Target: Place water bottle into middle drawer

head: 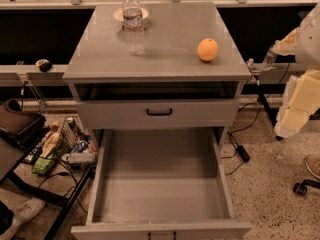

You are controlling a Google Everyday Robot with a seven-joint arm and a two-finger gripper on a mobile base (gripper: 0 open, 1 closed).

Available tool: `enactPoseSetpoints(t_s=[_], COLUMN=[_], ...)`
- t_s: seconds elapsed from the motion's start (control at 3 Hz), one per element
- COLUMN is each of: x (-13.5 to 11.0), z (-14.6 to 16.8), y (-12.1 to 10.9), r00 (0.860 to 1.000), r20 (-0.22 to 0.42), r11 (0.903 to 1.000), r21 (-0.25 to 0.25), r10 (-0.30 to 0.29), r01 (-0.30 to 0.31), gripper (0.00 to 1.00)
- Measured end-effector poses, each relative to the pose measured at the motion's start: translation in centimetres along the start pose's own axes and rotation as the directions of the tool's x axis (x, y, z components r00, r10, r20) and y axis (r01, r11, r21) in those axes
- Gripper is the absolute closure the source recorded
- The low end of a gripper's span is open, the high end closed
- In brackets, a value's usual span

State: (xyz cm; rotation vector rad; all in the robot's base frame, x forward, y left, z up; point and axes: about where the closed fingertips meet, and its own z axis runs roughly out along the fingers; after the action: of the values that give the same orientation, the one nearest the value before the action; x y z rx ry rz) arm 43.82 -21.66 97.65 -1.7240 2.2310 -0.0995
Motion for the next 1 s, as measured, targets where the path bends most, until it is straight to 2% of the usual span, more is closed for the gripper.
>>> enactPoseSetpoints(t_s=[0.33, 0.67, 1.0], x=[0.0, -0.2, -3.5], z=[0.0, 0.7, 3.8], y=[0.0, -0.3, -2.6], r00=[1.0, 0.998, 0.974], r20=[0.0, 0.064, 0.225], r11=[1.0, 0.9996, 0.9989], r21=[0.0, 0.017, 0.019], r10=[0.0, 0.02, 0.037], r01=[0.0, -0.021, -0.042], gripper=[0.0, 0.0, 0.0])
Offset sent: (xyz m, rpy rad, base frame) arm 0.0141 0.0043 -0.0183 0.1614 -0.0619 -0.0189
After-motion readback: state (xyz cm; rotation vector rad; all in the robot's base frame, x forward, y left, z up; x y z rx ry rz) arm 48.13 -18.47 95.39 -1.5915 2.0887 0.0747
